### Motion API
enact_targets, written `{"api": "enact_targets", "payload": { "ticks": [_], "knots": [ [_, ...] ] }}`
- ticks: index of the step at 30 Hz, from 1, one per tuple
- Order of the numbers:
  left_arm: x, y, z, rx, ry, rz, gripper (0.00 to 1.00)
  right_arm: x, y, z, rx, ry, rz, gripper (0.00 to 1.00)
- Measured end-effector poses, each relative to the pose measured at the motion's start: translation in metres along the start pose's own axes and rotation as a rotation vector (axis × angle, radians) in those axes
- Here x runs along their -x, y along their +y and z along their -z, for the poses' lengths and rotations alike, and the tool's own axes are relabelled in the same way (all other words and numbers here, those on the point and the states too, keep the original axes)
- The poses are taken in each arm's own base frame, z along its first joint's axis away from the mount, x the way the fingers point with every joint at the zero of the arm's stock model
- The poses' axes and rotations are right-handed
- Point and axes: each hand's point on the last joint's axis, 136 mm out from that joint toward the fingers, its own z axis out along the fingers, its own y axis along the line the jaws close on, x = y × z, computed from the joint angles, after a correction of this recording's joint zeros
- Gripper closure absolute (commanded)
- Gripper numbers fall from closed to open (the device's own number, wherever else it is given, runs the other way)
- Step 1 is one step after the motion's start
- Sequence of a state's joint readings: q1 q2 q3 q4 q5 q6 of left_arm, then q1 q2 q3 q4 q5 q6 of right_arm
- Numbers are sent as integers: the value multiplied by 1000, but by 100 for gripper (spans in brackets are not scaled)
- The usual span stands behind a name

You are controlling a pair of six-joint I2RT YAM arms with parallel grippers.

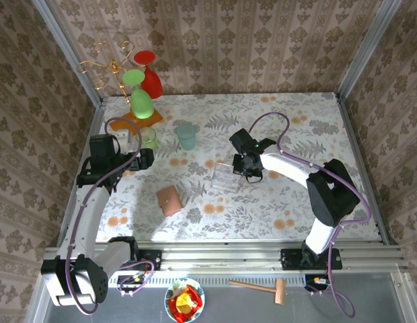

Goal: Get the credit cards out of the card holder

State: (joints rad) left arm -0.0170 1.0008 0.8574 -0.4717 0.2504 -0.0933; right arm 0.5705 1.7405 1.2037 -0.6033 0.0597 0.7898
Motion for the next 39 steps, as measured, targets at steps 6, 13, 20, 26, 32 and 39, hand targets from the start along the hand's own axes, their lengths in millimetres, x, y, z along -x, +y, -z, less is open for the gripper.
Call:
{"api": "enact_targets", "payload": {
  "ticks": [6,13,20,26,32,39],
  "knots": [
    [0,0,0,0,0,0,0,-2,0,-5,-2,13,6,87],
    [0,0,0,0,0,0,0,-2,0,-4,-2,11,24,91],
    [0,0,0,0,0,0,0,12,2,5,-13,-21,65,93],
    [0,0,0,0,0,0,0,44,6,9,-15,-70,109,94],
    [0,0,0,0,0,0,0,78,3,2,-58,-81,150,94],
    [0,1,0,3,0,0,0,113,7,-12,-87,-78,184,94]
  ]
}}
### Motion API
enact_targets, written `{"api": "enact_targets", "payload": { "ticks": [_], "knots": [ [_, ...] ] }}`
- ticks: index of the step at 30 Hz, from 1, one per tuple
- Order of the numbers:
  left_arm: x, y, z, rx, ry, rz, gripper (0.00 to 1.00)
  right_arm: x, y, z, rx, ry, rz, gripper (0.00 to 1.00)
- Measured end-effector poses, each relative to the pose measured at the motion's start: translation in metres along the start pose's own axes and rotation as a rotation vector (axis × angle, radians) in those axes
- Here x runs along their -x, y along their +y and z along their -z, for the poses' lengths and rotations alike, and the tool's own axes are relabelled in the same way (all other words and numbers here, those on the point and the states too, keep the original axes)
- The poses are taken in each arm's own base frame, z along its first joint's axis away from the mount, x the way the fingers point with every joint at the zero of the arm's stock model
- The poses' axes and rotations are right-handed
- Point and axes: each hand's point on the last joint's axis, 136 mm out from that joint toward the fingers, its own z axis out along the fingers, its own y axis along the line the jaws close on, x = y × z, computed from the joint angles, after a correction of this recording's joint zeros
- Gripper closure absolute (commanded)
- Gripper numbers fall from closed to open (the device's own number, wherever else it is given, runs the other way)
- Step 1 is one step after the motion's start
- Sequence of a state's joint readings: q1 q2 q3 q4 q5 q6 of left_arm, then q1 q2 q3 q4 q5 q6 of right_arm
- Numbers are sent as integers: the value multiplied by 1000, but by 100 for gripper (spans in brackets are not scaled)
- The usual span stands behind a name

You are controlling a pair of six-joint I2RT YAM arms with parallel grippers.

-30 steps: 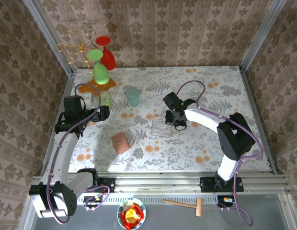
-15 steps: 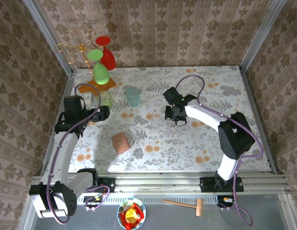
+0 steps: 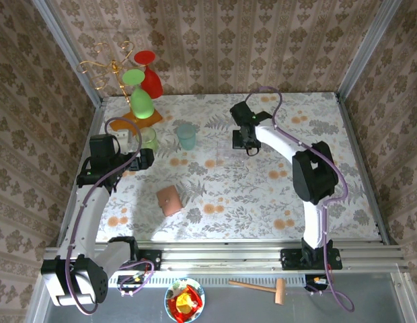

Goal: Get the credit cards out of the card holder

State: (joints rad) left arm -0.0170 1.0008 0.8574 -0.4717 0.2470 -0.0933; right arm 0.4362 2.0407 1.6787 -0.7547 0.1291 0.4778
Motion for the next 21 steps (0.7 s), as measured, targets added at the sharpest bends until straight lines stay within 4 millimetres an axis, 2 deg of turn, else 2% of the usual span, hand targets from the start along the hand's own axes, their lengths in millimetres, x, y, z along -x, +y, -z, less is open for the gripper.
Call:
{"api": "enact_targets", "payload": {
  "ticks": [5,10,21],
  "knots": [
    [0,0,0,0,0,0,0,11,0,-11,-11,14,21,94],
    [0,0,0,0,0,0,0,8,0,-20,-24,42,45,93],
    [0,0,0,0,1,0,0,4,-1,-21,-27,56,45,86]
  ]
}}
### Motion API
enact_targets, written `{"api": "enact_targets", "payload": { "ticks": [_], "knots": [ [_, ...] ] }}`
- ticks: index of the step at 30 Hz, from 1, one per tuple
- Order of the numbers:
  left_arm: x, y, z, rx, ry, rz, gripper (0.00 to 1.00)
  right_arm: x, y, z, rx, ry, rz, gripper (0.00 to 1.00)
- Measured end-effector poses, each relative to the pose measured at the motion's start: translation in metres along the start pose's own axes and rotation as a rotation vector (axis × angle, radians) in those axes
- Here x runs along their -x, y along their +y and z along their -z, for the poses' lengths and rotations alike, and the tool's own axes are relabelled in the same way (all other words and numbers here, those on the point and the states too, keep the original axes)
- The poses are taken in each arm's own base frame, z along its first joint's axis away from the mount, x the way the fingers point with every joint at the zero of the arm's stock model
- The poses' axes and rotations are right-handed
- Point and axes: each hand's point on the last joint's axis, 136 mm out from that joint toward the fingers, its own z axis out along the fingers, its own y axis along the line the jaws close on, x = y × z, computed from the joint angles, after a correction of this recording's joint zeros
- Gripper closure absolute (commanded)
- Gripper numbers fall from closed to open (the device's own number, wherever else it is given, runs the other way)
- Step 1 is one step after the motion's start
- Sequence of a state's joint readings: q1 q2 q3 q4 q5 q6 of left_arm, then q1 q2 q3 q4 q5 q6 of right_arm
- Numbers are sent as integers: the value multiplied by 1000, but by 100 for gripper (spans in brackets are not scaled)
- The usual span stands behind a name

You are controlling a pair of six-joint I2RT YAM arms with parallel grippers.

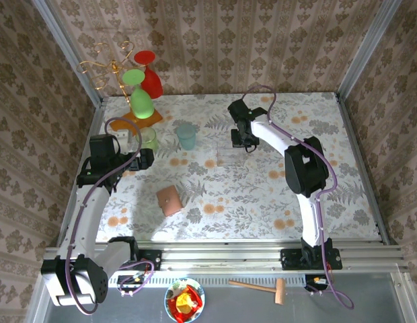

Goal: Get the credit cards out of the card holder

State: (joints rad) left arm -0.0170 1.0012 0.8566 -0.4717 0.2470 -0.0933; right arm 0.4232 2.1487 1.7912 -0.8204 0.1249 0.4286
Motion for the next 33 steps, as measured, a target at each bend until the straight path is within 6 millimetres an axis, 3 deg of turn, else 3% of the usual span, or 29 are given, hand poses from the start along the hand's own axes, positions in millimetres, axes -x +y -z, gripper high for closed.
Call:
{"api": "enact_targets", "payload": {
  "ticks": [10,19,23,28,33],
  "knots": [
    [0,1,0,9,1,-1,0,-4,-2,5,-6,14,-13,81],
    [-10,-16,-3,1,42,-35,0,3,4,58,39,-67,-7,77],
    [-26,-33,0,-21,97,-8,2,-10,15,77,91,-70,11,73],
    [-51,-50,4,-18,180,65,5,-43,21,81,151,-14,12,71],
    [-107,-46,-11,43,327,171,4,-65,17,82,177,10,1,70]
  ]
}}
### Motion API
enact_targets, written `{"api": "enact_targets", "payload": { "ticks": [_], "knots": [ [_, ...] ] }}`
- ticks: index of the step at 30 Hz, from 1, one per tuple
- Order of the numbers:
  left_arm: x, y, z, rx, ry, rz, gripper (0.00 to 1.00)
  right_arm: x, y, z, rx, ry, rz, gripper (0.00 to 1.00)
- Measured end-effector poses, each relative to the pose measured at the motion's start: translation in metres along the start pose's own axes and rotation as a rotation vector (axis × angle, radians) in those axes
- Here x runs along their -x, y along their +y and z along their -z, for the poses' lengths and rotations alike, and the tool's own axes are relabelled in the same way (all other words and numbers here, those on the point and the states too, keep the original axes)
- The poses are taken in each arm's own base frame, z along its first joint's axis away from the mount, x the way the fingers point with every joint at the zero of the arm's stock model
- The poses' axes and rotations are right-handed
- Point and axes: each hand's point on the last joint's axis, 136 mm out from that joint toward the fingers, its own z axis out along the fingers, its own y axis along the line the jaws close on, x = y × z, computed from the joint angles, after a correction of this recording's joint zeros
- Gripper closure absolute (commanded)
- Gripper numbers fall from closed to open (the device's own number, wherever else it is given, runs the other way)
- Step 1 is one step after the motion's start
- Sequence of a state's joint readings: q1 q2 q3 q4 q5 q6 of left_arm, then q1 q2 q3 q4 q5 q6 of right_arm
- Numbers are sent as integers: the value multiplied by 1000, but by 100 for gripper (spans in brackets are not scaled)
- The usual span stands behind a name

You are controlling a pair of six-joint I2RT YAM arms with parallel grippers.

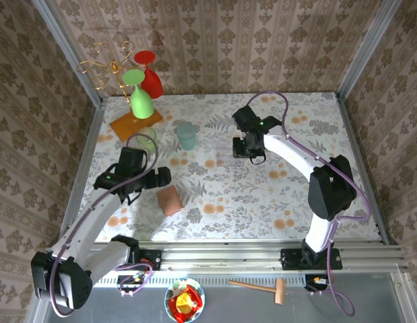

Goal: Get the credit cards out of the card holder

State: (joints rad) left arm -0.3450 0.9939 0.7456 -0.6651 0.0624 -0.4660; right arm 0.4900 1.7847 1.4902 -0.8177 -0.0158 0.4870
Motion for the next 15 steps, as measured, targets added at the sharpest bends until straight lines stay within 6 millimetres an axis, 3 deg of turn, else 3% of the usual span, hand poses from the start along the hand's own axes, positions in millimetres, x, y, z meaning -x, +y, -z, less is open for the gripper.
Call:
{"api": "enact_targets", "payload": {
  "ticks": [3,7,15],
  "knots": [
    [-31,10,-21,34,93,53,1,-8,-2,2,10,5,-10,69],
    [-52,17,-40,61,166,88,0,-16,-4,0,21,10,-14,68],
    [-36,6,-52,17,111,-8,0,-23,-4,-4,37,20,-14,68]
  ]
}}
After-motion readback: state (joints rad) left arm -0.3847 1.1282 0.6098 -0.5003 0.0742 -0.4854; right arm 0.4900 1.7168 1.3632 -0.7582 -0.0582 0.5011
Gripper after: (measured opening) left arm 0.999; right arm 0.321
